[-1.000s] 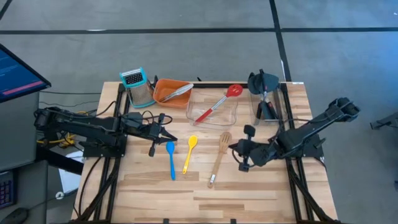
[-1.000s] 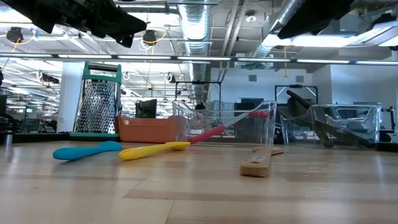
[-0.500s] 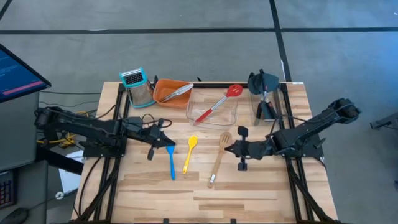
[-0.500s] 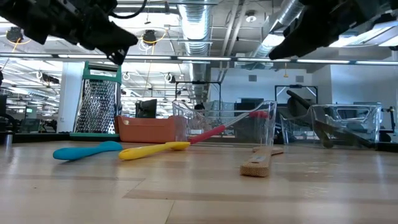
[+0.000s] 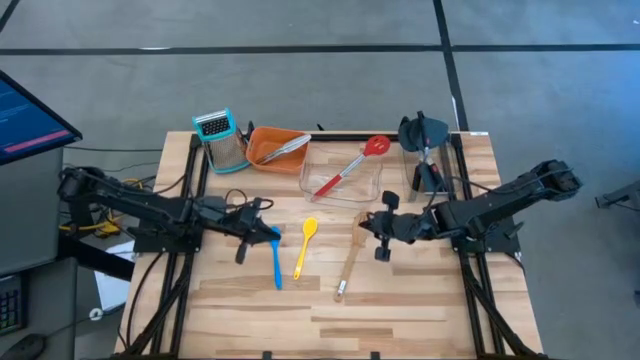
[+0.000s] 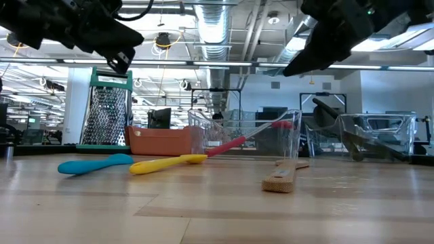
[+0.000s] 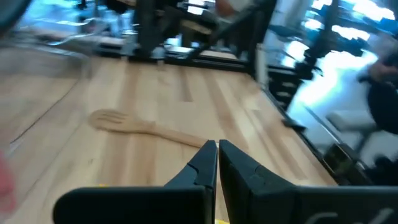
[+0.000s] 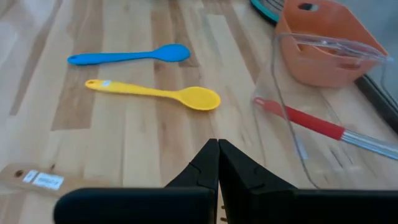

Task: Pick & Place Kitchen Items
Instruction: Adjust the left transparent bin on the table

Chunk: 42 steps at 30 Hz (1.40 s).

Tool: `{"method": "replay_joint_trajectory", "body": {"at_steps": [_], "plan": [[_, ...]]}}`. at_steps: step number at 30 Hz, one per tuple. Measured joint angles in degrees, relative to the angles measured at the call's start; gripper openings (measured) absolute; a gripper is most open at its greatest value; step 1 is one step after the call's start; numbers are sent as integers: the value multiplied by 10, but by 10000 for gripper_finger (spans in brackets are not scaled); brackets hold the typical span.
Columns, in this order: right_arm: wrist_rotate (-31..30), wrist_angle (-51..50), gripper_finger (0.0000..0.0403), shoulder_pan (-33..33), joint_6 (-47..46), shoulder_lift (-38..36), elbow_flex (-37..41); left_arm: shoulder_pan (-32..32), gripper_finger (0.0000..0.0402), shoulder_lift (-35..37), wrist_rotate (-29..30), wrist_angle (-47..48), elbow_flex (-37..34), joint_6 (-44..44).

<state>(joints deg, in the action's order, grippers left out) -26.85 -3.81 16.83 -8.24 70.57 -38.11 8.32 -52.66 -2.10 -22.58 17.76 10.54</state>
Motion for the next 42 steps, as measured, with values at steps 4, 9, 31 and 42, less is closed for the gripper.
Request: {"method": "replay_joint_trajectory", "body": {"at_steps": [4,9,31,42], "plan": [[0,-2,1,-5,-20,0,0,20,3,0,97,0,0,50],[0,-4,1,-5,-4,-2,0,49,2,-3,167,-1,8,79],[-97,-12,1,31,54,-143,55,45,1,-336,176,5,213,35],[-189,26,1,34,11,-253,109,-75,2,-478,193,5,286,28]]}}
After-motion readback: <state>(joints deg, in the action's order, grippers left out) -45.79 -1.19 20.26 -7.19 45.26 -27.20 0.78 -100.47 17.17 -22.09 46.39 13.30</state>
